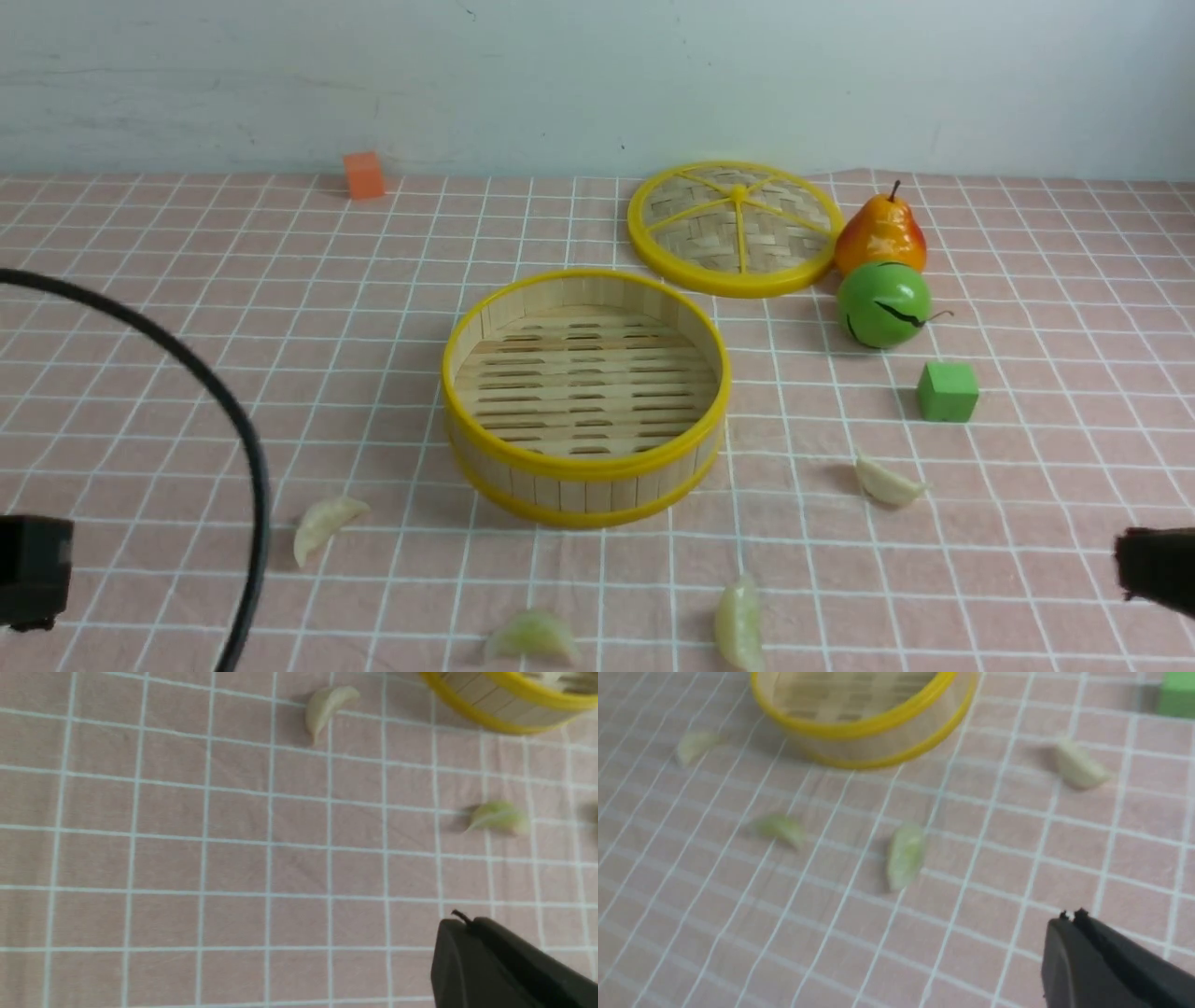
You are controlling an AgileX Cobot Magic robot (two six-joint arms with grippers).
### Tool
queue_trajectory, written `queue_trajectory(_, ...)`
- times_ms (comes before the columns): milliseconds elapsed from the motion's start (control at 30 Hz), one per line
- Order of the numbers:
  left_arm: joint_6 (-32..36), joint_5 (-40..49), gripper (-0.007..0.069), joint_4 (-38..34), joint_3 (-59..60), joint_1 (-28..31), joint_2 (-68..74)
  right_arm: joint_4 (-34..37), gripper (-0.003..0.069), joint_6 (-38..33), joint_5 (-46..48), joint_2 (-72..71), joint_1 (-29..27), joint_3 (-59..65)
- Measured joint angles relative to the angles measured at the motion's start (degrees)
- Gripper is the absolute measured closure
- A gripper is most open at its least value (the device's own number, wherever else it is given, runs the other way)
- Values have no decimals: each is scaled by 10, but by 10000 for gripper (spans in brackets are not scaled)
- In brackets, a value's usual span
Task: Put the dumplings into the steamer on the table with the pink tablecloth.
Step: 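Reach for and grasp a dumpling on the table with the left gripper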
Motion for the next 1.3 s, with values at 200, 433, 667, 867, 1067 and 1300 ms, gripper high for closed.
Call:
queue_trajectory(200,-23,25,603,74,-80,-81,170,-73,670,-3,85,120,202,-80)
queue_trajectory(433,-1,5,309,73,-138,-85,329,-85,669,-4,80,148,286,-110)
queue_trajectory(667,30,-91,120,116,-158,-85,443,-92,664,-6,79,148,286,-111)
queue_trajectory(867,36,-178,127,151,-160,-85,517,-93,662,-6,79,148,286,-111)
queue_trajectory(1067,37,-225,182,156,-160,-75,575,-93,660,-6,78,148,286,-111)
queue_trajectory(1300,38,-231,436,143,-172,-73,581,-94,656,-6,73,148,286,-111)
